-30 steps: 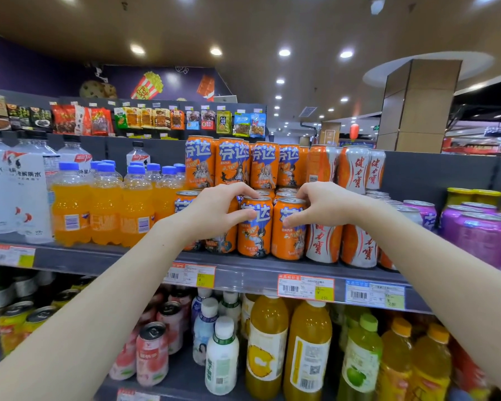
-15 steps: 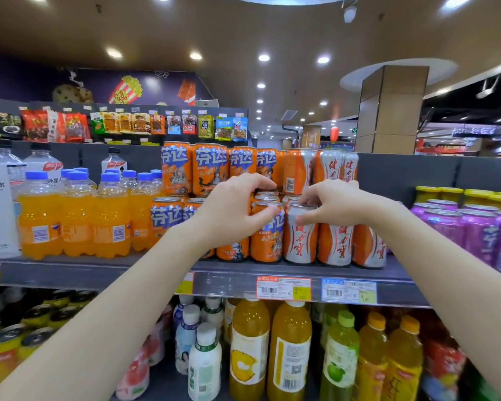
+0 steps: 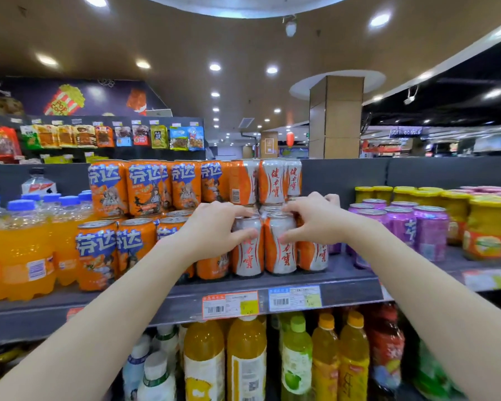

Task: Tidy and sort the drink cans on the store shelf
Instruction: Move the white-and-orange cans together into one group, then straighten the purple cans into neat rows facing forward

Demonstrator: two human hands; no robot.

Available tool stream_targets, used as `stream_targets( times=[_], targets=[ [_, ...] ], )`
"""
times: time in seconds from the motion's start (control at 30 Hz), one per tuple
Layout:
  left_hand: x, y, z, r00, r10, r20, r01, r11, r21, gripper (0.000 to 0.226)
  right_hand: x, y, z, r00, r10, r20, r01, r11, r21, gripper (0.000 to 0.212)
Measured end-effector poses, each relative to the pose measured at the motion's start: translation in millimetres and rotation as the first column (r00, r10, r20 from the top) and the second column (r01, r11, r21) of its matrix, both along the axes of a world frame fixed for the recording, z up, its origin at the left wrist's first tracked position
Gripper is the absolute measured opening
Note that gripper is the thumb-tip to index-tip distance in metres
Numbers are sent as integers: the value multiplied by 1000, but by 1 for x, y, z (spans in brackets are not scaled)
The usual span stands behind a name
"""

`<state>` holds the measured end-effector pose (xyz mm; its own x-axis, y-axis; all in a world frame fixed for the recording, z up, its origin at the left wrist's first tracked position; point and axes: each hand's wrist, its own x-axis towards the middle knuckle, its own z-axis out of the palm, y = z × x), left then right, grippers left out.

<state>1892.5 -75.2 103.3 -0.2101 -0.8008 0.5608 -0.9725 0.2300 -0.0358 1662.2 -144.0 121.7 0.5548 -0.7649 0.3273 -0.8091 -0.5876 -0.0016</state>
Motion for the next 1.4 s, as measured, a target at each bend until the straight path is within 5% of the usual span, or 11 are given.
stream_targets(
  times=[0.27,0.43,0.57,0.77,1.27,1.4],
  targets=[
    [-5,2,-3,999,38,-21,-38,999,-12,62,-7,-6,-4,998,32,59,-33,999,15,80],
    [-14,4,-4,997,12,-78,-15,999,-49,72,-35,-10,-3,936,43,349,-77,993,84,90],
    [-44,1,1,999,-13,-49,9,996,-89,70,-46,-13,-19,887,49,459,-167,961,219,88],
    [-71,-16,6,999,49,6,-49,999,11,68,-49,-25,-40,780,105,617,-278,941,191,81],
    [-78,-20,9,971,90,-223,-60,989,138,59,-52,-40,-55,783,158,601,-269,958,100,76],
    [-86,-18,14,968,110,-227,-76,986,151,63,-63,-37,-54,776,181,605,-326,935,138,90]
  ],
)
